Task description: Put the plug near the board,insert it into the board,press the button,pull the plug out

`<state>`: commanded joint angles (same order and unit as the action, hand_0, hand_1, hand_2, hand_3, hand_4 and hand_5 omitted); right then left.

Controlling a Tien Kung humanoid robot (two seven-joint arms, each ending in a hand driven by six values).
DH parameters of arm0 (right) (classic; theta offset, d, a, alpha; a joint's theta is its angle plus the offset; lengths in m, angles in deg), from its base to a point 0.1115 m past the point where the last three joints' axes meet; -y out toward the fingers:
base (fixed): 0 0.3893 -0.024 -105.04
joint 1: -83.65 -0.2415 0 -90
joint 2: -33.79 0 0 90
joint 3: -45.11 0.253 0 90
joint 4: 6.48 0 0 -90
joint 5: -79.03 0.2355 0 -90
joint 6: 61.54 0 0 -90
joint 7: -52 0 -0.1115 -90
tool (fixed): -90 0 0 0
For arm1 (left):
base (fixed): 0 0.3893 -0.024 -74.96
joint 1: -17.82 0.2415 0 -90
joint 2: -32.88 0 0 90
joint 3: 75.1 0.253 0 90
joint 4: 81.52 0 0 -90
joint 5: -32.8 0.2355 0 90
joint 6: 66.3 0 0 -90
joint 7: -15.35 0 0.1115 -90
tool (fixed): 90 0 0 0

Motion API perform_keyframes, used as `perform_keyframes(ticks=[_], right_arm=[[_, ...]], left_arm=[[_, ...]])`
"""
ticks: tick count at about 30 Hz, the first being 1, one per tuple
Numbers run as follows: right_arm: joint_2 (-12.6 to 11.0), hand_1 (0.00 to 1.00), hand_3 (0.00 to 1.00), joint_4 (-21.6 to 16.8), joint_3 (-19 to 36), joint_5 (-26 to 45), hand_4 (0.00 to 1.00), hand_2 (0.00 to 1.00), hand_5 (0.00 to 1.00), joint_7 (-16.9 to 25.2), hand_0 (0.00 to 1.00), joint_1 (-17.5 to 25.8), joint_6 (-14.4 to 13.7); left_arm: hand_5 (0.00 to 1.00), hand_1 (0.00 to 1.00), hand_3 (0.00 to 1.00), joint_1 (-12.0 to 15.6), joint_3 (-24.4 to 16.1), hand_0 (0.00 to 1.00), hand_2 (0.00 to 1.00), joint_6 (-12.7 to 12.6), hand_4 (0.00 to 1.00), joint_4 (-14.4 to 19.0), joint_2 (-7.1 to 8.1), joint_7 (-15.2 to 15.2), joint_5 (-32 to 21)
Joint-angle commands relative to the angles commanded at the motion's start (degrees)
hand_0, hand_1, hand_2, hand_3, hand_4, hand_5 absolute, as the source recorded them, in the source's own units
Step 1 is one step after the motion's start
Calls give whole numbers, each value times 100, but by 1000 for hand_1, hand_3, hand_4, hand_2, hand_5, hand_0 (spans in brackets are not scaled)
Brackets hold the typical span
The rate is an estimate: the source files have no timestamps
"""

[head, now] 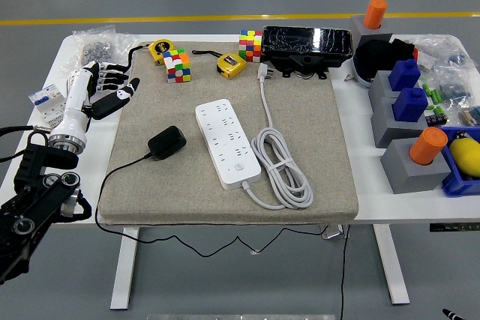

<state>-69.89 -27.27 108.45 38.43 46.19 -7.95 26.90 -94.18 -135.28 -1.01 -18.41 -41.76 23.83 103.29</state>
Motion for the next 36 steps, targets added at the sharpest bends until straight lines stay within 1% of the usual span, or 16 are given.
perform_keyframes(ticks=[15,23,36], right_arm=[[48,644,558,1,101,-30,897,661,420,5,542,18,-5],[82,644,558,-5,180,-39,897,661,420,7,542,63,-5],[106,644,559,-7,254,-46,897,661,420,6,542,66,-6]], left_arm=[[310,593,581,53,-82,571,568,5,773,27,-20,-36,1],[310,592,581,132,-121,569,567,0,773,40,-51,-49,11],[309,592,581,123,-130,567,568,14,772,50,-67,-72,29]])
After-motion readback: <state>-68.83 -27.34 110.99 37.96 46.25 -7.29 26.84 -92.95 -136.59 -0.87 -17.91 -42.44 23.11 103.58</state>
